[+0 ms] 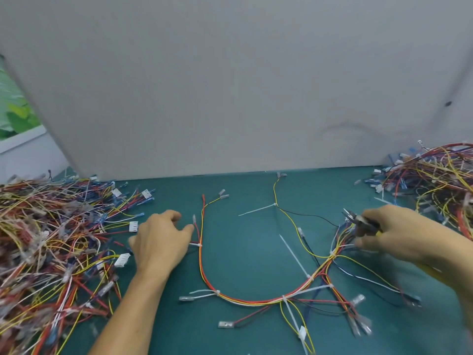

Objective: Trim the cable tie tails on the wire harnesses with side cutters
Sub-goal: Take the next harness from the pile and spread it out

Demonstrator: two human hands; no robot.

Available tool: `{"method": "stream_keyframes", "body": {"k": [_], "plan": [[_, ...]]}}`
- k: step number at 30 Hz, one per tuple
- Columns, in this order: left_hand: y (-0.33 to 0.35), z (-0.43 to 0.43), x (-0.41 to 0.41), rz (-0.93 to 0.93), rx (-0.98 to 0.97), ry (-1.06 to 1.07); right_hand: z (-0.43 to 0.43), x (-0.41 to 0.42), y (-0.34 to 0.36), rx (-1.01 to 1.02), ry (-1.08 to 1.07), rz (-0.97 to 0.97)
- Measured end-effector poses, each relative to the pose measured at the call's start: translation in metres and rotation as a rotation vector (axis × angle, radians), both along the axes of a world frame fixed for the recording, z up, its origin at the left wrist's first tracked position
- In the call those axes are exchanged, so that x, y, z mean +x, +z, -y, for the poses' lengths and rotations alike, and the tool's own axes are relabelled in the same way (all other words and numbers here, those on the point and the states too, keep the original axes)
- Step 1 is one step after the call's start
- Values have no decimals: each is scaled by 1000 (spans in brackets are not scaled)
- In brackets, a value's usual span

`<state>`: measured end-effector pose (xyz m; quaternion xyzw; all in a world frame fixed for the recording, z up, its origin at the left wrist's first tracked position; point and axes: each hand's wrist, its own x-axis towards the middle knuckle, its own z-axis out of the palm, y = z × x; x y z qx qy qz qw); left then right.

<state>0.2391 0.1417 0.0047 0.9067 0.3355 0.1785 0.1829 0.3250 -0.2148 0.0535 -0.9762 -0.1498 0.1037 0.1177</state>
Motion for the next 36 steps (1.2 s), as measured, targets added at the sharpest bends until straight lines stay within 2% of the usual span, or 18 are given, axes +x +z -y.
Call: {"method": "stream_keyframes", "body": {"k": [5, 13, 22, 26, 32, 36], "plan": [[-1, 2, 1, 82, 127, -23, -7, -5, 4, 31, 44, 30], [-7, 5, 4, -48, 57, -217, -13, -9, -5, 0, 25, -125], [-7, 2, 4, -52, 51, -243, -10, -17, 8, -112, 69, -248], [-4, 2, 2, -49, 17, -234, -1, -17, 17, -34, 94, -194], [10, 6, 0, 102, 98, -213, -1, -12, 13, 76, 59, -16], [24, 11, -3, 199, 110, -286, 2, -10, 6, 37, 52, -78]]}}
